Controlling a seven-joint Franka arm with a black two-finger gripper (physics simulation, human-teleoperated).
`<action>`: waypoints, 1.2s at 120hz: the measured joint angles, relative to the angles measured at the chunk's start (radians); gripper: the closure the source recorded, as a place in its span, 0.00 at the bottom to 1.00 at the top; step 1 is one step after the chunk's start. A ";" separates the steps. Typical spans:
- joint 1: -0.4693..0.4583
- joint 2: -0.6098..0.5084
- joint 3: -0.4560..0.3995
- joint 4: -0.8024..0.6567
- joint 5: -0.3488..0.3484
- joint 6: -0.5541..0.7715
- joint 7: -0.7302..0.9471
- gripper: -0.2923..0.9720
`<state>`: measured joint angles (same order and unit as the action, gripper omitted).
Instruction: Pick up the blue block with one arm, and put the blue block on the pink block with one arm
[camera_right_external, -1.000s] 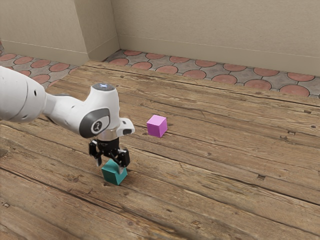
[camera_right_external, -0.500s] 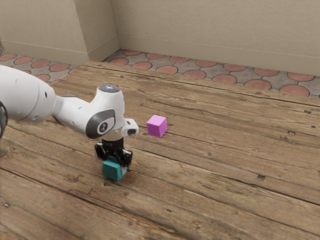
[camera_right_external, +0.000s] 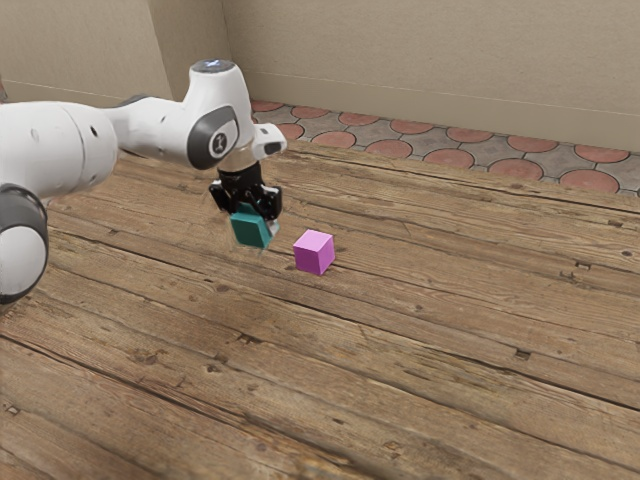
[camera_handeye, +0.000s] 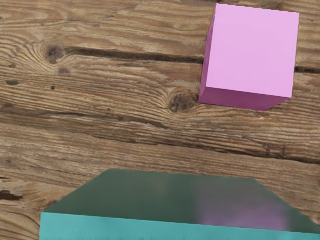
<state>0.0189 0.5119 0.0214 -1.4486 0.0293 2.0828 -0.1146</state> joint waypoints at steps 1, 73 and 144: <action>0.004 0.004 -0.005 0.009 -0.001 -0.002 0.002 0.55; 0.087 0.338 -0.120 0.429 -0.018 -0.058 0.076 0.55; 0.089 0.425 -0.166 0.522 -0.034 -0.024 0.137 0.31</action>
<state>0.1074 0.9364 -0.1443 -0.9270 -0.0044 2.0592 0.0220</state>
